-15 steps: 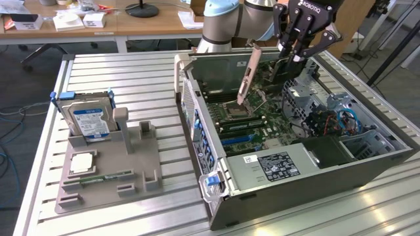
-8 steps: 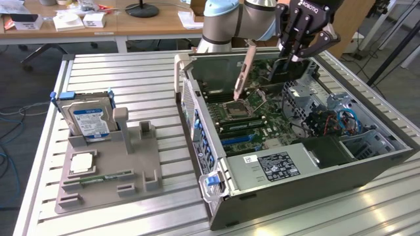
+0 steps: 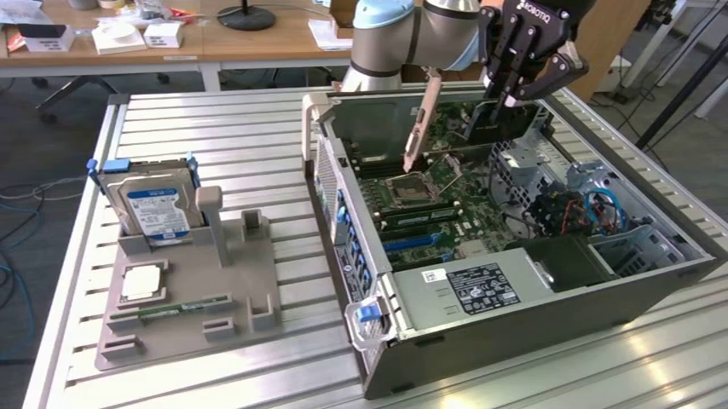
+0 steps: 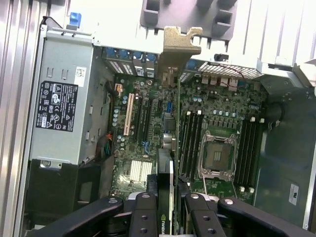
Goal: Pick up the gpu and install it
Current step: 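Insert the gpu into the slot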
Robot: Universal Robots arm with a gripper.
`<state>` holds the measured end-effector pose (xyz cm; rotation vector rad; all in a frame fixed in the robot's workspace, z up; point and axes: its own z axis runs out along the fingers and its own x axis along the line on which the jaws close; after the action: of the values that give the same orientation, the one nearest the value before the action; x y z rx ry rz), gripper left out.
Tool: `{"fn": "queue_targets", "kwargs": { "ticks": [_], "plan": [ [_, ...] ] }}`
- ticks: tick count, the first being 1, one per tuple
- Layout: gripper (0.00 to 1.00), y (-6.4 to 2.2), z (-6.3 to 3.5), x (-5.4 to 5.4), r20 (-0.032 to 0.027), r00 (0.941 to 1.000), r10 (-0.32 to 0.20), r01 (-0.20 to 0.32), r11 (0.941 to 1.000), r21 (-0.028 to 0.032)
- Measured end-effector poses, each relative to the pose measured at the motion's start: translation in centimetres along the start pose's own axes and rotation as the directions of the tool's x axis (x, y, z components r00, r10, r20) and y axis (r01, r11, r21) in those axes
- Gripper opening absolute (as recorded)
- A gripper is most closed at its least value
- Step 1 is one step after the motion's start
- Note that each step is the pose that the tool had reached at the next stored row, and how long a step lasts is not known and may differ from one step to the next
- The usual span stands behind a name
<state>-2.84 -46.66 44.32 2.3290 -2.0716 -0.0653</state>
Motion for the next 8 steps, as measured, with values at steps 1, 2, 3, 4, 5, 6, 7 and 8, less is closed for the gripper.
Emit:
{"fn": "queue_targets", "kwargs": {
  "ticks": [1, 2, 3, 4, 5, 6, 7, 8],
  "plan": [
    [0.26, 0.0, 0.0, 0.0, 0.0, 1.0, 0.0, 0.0, 1.0, 0.0002],
    [0.26, 0.0, 0.0, 0.0, -0.0001, 1.0, 0.0, 0.0, 1.0, 0.0003],
    [0.26, 0.01, 0.01, 0.0, 0.0, 1.0, 0.0, 0.0, 1.0, 0.0003],
    [0.26, 0.01, 0.0, 0.0, 0.0, 1.0, 0.0, 0.0, 1.0, 0.0003],
    [0.26, 0.01, 0.0, 0.0, 0.0, 1.0, 0.0, 0.0, 1.0, 0.0003],
    [0.26, 0.01, 0.0, 0.0, -0.0001, 1.0, 0.0, 0.0, 1.0, 0.0003],
    [0.26, 0.01, 0.0, 0.0, 0.0, 1.0, 0.0, 0.0, 1.0, 0.0003],
    [0.26, 0.01, 0.0, 0.0, -0.0001, 1.0, 0.0, 0.0, 1.0, 0.0003]
  ]
}}
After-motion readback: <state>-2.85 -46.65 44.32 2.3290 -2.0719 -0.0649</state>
